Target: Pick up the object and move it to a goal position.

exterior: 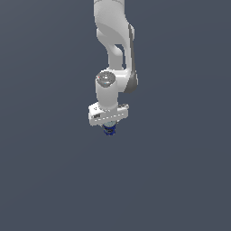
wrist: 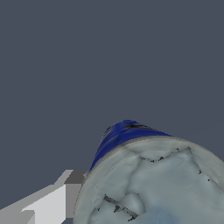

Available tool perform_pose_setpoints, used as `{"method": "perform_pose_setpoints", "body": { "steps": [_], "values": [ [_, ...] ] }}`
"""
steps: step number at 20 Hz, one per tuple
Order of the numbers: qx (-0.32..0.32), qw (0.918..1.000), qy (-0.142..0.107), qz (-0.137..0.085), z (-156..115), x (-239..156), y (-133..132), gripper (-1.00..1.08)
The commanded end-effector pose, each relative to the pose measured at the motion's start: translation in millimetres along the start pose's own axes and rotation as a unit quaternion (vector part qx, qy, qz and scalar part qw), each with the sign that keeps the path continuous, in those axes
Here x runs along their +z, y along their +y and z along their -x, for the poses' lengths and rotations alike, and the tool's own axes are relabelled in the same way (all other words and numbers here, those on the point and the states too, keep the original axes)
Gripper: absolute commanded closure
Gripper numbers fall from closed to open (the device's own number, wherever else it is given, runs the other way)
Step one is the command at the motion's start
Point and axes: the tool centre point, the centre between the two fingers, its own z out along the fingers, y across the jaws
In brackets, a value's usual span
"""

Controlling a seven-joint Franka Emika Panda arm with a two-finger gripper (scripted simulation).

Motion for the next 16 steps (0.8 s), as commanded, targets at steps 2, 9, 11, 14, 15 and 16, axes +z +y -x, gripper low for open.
{"method": "perform_pose_setpoints", "body": {
  "steps": [2, 9, 11, 14, 15, 16],
  "values": [
    [0.000, 1.0000, 0.002, 0.001, -2, -11, -2, 1.08],
    [0.000, 1.0000, 0.002, 0.001, -4, -52, -15, 1.08],
    [0.000, 1.0000, 0.002, 0.001, -5, -69, -20, 1.08],
    [0.000, 1.0000, 0.002, 0.001, -7, -97, -29, 1.08],
    [0.000, 1.0000, 0.002, 0.001, -8, -107, -32, 1.08],
    [0.000, 1.0000, 0.002, 0.001, -8, -118, -35, 1.08]
  ]
}}
